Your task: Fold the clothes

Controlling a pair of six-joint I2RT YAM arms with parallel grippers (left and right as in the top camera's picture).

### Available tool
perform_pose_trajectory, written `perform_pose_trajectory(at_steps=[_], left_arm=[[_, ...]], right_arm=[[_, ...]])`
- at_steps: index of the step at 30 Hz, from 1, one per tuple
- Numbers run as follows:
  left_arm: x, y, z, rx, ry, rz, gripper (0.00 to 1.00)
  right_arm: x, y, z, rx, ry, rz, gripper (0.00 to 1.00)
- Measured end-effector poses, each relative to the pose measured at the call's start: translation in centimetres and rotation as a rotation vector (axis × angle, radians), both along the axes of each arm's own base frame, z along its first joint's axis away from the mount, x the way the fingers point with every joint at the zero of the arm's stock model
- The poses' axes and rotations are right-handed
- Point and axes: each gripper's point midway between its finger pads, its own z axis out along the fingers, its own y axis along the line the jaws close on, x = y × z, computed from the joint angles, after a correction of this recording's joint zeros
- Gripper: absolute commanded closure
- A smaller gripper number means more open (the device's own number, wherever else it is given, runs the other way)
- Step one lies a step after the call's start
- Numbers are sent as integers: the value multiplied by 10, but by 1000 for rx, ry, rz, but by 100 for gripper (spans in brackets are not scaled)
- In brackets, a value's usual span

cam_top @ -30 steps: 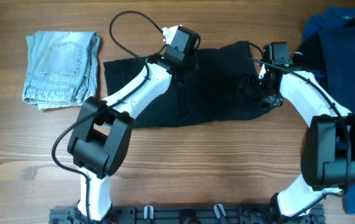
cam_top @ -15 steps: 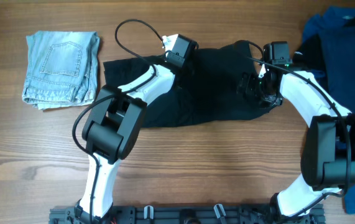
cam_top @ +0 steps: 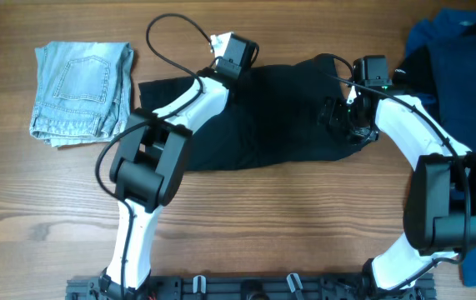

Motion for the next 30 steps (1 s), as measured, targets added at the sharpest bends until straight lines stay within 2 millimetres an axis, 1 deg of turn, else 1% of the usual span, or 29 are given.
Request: perform_pose_trajectory(at_steps=[1, 4, 6, 7, 8, 9, 10, 11, 12, 13, 14, 15, 16, 18, 20, 21, 23, 25, 26, 28, 30], left_arm=[[-1, 1, -12, 10, 14, 2, 96], [1, 0, -9, 10, 7, -1, 96], [-2, 2, -4, 24, 17, -12, 89], [-9, 5, 8, 43, 37, -24, 82], [-13, 8, 26, 53, 36, -33, 65], [-17, 11, 52, 54, 24, -35, 43], [-32, 24, 86, 69, 38, -36, 37], [-37, 34, 113, 69, 21, -29, 52], [-58, 59, 133, 99, 82, -7, 70], [-72, 87, 150, 120, 117, 22, 70], [-77, 107, 158, 125, 133, 53, 59], [-89, 130, 157, 141, 201, 72, 51], [-101, 149, 148, 138, 279, 87, 48], [-110, 173, 128, 104, 381, 103, 47], [-122, 189, 101, 18, 490, 103, 46], [-128, 195, 89, -13, 531, 109, 45], [-138, 201, 74, -46, 582, 116, 43], [-154, 208, 51, -89, 656, 130, 38], [-159, 209, 41, -104, 687, 134, 36], [-165, 206, 24, -120, 697, 124, 30], [-174, 205, 10, -123, 722, 122, 28]], right_arm=[[1, 0, 0, 0, -3, 0, 1], [3, 1, 1, 5, -11, 1, 1], [3, 1, 1, 5, -12, 1, 0], [3, 1, 1, 5, -11, 1, 0], [3, 1, 1, 6, -11, 2, 1], [2, 1, 1, 7, -9, 2, 1], [2, 1, 1, 8, -10, 2, 1], [2, 1, 0, 8, -9, 2, 1], [2, 1, 0, 7, -9, 2, 1], [2, 1, 0, 7, -7, 2, 1], [1, 1, 0, 8, -7, 2, 1], [2, 1, 0, 8, -7, 2, 1], [1, 1, 0, 7, -7, 2, 1], [1, 1, 0, 7, -7, 2, 0], [1, 1, 0, 7, -6, 2, 1], [1, 1, 0, 8, -7, 2, 0], [1, 1, 0, 8, -6, 2, 1], [1, 1, 0, 8, -5, 2, 1], [1, 1, 0, 7, -5, 2, 1], [1, 1, 0, 7, -4, 2, 1], [1, 1, 0, 8, -4, 2, 0]])
